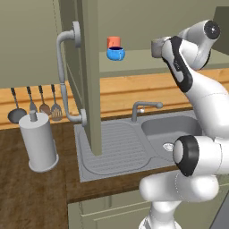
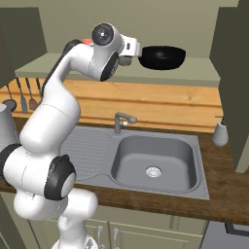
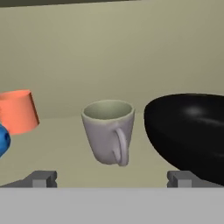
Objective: Gather all objects into one cabinet and sort the glasses and bowls to opposite sides.
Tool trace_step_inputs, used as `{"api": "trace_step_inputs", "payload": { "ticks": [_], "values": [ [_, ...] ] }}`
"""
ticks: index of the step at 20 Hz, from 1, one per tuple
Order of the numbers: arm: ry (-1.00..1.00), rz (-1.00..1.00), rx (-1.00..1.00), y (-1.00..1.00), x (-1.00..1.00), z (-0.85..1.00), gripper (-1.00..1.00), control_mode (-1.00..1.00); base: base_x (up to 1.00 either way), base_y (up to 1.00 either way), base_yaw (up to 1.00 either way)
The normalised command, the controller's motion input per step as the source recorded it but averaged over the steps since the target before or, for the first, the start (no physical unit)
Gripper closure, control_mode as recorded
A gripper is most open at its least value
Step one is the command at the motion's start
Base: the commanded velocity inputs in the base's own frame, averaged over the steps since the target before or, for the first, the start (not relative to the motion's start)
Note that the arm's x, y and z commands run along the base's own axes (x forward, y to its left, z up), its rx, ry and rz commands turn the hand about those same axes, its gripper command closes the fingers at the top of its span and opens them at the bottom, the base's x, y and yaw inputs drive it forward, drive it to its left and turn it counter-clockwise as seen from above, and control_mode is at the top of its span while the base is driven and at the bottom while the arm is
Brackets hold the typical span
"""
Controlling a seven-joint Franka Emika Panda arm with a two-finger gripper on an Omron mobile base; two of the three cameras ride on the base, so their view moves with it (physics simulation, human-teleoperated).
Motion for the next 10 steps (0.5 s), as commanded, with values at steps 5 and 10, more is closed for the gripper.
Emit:
{"api": "trace_step_inputs", "payload": {
  "ticks": [5,10],
  "values": [
    [0.03,0.0,-0.02,0.0,0.21,0.0,-1.0,-1.0,0.0,0.0,0.0],
    [0.08,0.0,-0.04,0.0,0.27,-0.01,-1.0,-1.0,0.0,0.0,0.0]
  ]
}}
